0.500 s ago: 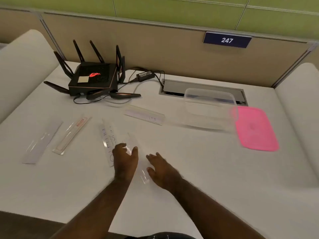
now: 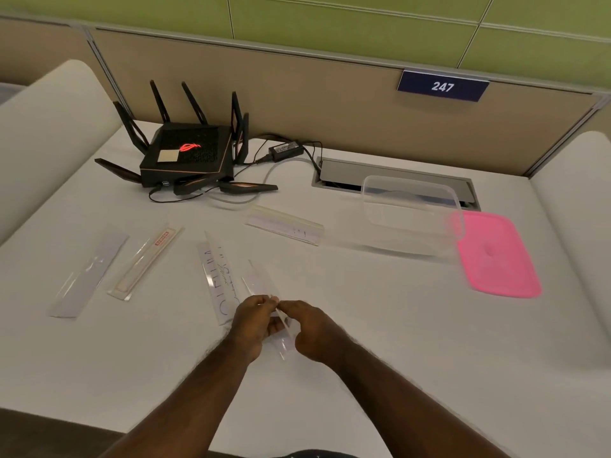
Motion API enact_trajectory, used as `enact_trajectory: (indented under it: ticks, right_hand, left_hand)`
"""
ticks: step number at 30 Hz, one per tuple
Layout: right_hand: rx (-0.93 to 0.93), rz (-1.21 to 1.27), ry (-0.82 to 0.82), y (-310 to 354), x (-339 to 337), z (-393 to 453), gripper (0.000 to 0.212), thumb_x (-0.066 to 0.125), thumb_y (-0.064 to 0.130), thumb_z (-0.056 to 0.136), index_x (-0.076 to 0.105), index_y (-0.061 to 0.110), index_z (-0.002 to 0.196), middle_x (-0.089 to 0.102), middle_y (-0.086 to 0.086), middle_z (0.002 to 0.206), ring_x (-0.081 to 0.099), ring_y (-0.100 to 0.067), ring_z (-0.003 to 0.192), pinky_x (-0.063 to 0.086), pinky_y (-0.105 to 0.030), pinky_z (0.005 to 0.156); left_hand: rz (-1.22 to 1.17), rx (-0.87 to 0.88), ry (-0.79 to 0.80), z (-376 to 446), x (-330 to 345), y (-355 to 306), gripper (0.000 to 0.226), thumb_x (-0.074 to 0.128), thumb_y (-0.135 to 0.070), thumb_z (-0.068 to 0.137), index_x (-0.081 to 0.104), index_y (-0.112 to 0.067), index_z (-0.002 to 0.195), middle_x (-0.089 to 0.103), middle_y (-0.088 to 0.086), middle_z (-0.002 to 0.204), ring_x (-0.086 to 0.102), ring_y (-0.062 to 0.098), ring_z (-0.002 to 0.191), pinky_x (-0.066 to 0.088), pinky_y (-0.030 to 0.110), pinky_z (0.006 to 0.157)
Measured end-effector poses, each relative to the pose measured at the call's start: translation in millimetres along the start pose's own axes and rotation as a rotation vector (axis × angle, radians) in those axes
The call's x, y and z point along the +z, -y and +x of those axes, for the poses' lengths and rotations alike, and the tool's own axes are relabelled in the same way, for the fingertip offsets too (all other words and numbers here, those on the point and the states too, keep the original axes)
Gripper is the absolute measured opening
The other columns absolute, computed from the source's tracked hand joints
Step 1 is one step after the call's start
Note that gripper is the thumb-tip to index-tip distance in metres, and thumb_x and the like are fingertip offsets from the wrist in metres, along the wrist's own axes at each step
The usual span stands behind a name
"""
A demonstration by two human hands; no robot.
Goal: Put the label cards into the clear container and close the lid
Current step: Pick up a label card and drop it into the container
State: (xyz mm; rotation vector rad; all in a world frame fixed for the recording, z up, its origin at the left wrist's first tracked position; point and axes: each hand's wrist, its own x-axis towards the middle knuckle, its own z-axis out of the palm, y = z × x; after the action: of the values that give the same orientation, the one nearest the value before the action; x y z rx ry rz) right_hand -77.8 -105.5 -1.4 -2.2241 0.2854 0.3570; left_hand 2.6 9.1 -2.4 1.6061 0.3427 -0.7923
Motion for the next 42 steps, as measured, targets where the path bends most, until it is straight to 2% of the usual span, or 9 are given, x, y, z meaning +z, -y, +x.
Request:
enact_trajectory:
  ticks: [5,10,16,19,25,30,34,37,42]
  right_hand:
    - [-0.119,-0.242,-0.066,-2,-14,10,0.094,0.053,-0.013,0.072,0.033,0.043,0.144,0.028,0.009,0.157,0.029,-0.019,0.140,0.039,-0.033,0.102]
    - [-0.216,-0.553,-0.114,6,-45,36,0.094,0.064,-0.006,0.079,0.022,0.042,0.148,0.013,0.010,0.162,0.011,-0.022,0.149,0.035,-0.052,0.106]
    - [-0.188,-0.637,-0.099,11,-87,59,0.083,0.076,0.018,0.080,0.031,0.037,0.147,0.027,0.008,0.158,0.014,-0.020,0.148,0.030,-0.050,0.109]
    - [-0.160,-0.551,-0.018,10,-108,61,0.073,0.076,0.023,0.080,0.042,0.035,0.143,0.043,0.007,0.149,0.034,-0.017,0.139,0.033,-0.040,0.108]
    - [-0.071,-0.375,-0.002,-4,-158,55,0.064,0.074,0.034,0.081,0.050,0.024,0.139,0.052,-0.001,0.142,0.045,-0.019,0.127,0.032,-0.026,0.100]
    - [-0.050,-0.306,-0.015,-18,-209,43,0.056,0.074,0.040,0.081,0.060,0.016,0.129,0.063,-0.003,0.130,0.056,-0.020,0.115,0.040,-0.024,0.088]
    - [-0.016,-0.348,-0.099,-34,-255,29,0.046,0.074,0.045,0.077,0.066,0.027,0.119,0.069,0.004,0.118,0.060,-0.017,0.107,0.047,-0.034,0.091]
    - [0.022,-0.392,-0.170,-55,-289,19,0.041,0.073,0.047,0.075,0.068,0.034,0.114,0.071,0.008,0.112,0.062,-0.016,0.103,0.049,-0.035,0.089]
    - [0.119,-0.540,-0.336,-103,-339,14,0.048,0.068,0.061,0.071,0.065,0.044,0.115,0.066,0.009,0.118,0.057,-0.019,0.111,0.044,-0.038,0.093]
  left_hand:
    - [-0.037,0.040,0.011,1,-11,-24,0.005,0.057,-0.017,0.096,0.062,-0.016,0.096,0.069,0.013,0.095,0.070,0.030,0.084,0.059,0.040,0.075]
    - [0.099,0.082,0.192,7,-33,-51,0.014,0.055,-0.021,0.097,0.066,-0.014,0.101,0.074,0.009,0.095,0.066,0.020,0.069,0.055,0.027,0.061]
    - [0.366,0.072,0.435,15,-53,-85,0.019,0.056,-0.023,0.096,0.074,-0.018,0.101,0.077,0.004,0.094,0.059,0.008,0.059,0.050,0.022,0.056]
    - [0.494,0.083,0.524,20,-55,-103,0.020,0.058,-0.026,0.095,0.075,-0.019,0.104,0.077,0.003,0.095,0.058,0.006,0.056,0.050,0.023,0.058]
    - [0.749,0.267,0.506,26,-54,-145,0.039,0.061,-0.053,0.081,0.070,-0.031,0.111,0.075,-0.011,0.100,0.066,0.014,0.088,0.055,0.029,0.075]
    - [0.987,0.434,0.533,27,-19,-173,0.061,0.081,-0.047,0.068,0.059,-0.042,0.124,0.062,-0.029,0.110,0.056,-0.008,0.096,0.044,0.007,0.066]
    - [1.163,0.661,0.460,39,32,-186,0.055,0.079,-0.035,0.077,0.060,-0.029,0.129,0.062,-0.019,0.114,0.056,-0.004,0.096,0.038,0.002,0.069]
    - [1.194,0.808,0.438,48,76,-194,0.045,0.075,-0.032,0.081,0.064,-0.024,0.123,0.067,-0.008,0.117,0.061,0.009,0.102,0.042,0.017,0.078]
    - [1.217,0.937,0.369,61,156,-205,0.046,0.071,-0.031,0.085,0.062,-0.020,0.128,0.063,0.000,0.127,0.056,0.019,0.116,0.038,0.025,0.094]
